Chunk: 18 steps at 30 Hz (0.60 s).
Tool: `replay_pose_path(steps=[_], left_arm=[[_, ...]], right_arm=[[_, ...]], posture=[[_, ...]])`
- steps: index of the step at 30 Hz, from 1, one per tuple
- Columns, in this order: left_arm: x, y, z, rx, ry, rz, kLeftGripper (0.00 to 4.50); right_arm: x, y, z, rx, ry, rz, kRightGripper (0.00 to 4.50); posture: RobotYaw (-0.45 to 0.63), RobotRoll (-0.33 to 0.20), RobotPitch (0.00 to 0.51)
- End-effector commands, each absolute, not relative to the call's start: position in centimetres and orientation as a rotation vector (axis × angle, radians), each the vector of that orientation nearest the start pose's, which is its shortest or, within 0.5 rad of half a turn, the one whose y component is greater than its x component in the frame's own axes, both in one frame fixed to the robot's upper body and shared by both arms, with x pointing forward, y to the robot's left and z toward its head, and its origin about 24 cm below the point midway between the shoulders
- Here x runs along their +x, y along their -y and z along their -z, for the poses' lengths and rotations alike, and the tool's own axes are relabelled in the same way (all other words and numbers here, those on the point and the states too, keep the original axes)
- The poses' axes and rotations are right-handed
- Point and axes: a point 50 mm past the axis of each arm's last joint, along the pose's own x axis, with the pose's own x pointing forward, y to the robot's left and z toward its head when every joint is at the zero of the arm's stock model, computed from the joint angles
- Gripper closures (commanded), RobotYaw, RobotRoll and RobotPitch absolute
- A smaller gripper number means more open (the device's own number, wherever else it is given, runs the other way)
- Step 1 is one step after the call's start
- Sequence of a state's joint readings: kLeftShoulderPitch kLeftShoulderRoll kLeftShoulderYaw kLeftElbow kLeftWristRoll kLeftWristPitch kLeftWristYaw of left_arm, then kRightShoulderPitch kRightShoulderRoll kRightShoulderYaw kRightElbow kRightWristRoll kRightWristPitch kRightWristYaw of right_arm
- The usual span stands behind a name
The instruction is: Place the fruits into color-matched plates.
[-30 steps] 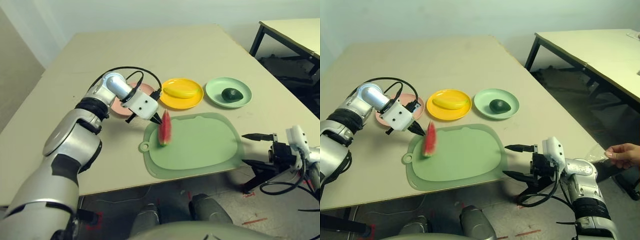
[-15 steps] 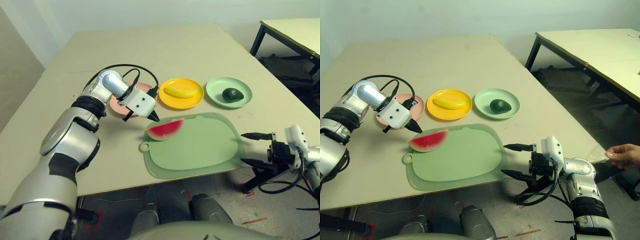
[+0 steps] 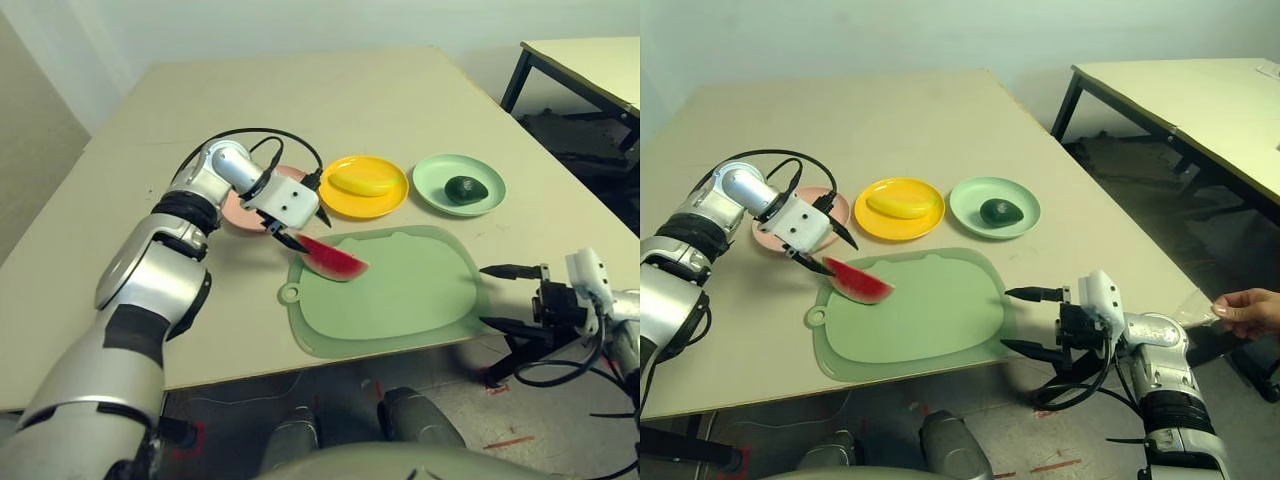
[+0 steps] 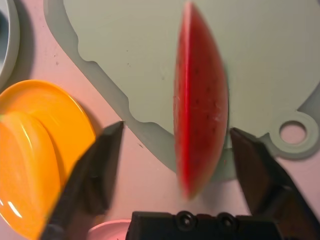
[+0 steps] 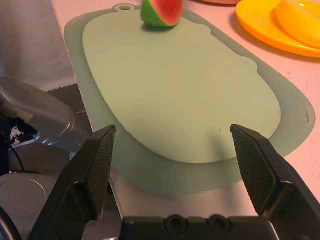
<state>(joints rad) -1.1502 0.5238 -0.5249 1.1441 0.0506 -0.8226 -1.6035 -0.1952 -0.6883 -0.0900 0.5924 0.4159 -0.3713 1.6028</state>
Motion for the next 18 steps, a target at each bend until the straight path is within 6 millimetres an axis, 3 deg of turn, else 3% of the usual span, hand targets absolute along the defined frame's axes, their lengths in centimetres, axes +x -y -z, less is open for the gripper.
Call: replay_pose_path(steps=[1,11,18], left_arm=[[35.3,-15.1,-15.9,1.272,-0.178,1.792,0.04],[34.4,-13.8,-12.8,1.251,-0.194,1.877,0.04],[34.0,-13.5,-12.0,1.259,-0.2,1.908,0.04]], right_arm=[[22.9,28.4,-5.6,-0.288,-0.152,-1.303,0.0],[22.8,28.1,-5.4,-0.286,-0.148,-1.299,0.0],[22.6,28.1,-5.4,-0.286,-0.15,-1.296,0.0]], posture=[[-0.28,0.0,0.0],[-0.3,0.0,0.0],[-0.3,0.0,0.0]])
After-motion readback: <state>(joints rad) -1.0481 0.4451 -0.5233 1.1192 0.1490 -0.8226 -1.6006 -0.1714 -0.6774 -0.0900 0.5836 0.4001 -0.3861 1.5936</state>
